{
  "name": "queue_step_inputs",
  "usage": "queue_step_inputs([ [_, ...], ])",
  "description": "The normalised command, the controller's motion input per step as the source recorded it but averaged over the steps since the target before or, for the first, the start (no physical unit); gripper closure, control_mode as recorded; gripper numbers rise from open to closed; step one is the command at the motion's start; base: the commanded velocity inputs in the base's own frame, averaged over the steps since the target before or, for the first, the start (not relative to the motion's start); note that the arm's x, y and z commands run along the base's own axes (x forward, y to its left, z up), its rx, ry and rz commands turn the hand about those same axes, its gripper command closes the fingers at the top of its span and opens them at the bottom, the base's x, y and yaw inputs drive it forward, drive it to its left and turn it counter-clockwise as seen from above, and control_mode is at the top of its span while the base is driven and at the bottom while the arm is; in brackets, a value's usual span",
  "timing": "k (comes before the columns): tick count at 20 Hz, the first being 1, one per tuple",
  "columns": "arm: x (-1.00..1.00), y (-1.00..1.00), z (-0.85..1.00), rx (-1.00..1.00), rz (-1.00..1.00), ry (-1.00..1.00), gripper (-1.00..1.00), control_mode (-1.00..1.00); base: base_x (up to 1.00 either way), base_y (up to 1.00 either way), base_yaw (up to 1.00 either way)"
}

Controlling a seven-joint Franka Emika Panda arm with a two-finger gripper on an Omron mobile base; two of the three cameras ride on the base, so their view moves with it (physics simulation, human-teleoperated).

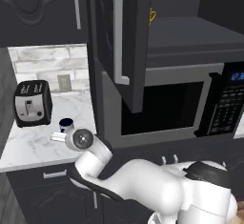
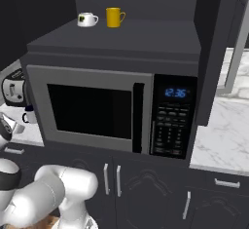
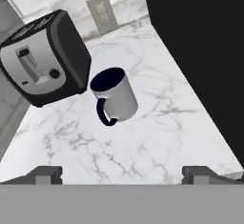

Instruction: Pick the mug on the counter and place it in the cabinet with the handle facing the right, like the mugs already inside.

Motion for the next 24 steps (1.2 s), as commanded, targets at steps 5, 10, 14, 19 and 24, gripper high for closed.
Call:
queue_step_inputs([
  [5,0.28,0.0,0.01,0.07,-0.05,0.11,-1.0,-1.0,0.0,0.0,0.0],
  [10,0.3,0.0,0.03,0.0,-0.01,0.09,-1.0,-1.0,0.0,0.0,0.0],
  [14,0.22,0.01,0.04,-0.01,0.0,0.03,-1.0,-1.0,0.0,0.0,0.0],
  [19,0.22,0.06,0.0,-0.01,0.0,0.02,-1.0,-1.0,0.0,0.0,0.0],
  [24,0.29,0.12,-0.02,0.0,0.0,0.05,-1.0,-1.0,0.0,0.0,0.0],
])
